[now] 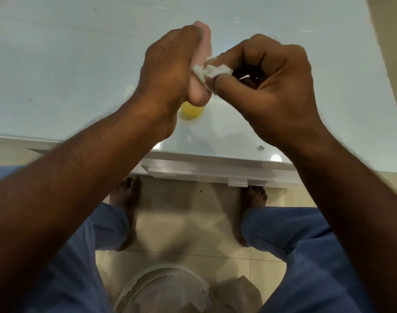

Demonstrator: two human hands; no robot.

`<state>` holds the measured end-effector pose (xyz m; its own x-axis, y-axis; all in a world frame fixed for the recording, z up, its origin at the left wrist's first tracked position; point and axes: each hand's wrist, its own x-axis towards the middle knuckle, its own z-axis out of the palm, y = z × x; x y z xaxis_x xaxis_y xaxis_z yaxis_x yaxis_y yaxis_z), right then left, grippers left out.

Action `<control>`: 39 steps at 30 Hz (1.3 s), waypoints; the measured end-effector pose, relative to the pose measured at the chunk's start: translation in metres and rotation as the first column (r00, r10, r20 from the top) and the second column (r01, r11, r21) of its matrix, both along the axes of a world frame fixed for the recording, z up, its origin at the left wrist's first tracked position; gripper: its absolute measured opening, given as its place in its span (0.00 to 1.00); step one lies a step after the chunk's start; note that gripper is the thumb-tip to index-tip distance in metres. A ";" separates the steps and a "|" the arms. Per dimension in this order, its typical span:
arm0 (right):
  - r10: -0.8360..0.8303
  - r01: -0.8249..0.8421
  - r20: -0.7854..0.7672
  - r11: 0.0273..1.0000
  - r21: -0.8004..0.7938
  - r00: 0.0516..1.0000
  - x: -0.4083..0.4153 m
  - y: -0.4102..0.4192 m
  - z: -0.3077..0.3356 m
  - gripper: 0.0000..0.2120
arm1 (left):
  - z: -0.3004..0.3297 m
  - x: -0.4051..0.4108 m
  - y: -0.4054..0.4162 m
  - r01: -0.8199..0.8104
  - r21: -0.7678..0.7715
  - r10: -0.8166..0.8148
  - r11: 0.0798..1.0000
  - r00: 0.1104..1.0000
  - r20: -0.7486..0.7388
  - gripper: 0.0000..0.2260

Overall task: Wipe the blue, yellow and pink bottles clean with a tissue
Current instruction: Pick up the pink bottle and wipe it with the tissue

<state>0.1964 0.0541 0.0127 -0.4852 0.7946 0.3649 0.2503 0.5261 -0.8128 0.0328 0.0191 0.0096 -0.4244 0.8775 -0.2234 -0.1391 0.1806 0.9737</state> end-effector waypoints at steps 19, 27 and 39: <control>0.029 -0.029 -0.007 1.000 0.002 1.000 -0.004 -0.002 -0.003 0.03 | 0.002 -0.001 0.002 -0.140 -0.001 0.140 0.990 0.990 -0.008 0.07; -0.111 0.113 -0.038 0.992 0.048 0.993 0.003 0.009 -0.005 0.10 | -0.003 0.013 -0.002 0.102 0.097 -0.090 0.990 0.989 -0.117 0.15; -0.022 0.022 0.012 0.999 -0.023 1.000 -0.003 0.000 -0.003 0.06 | 0.008 0.005 -0.002 -0.126 -0.007 0.126 0.992 0.992 -0.028 0.06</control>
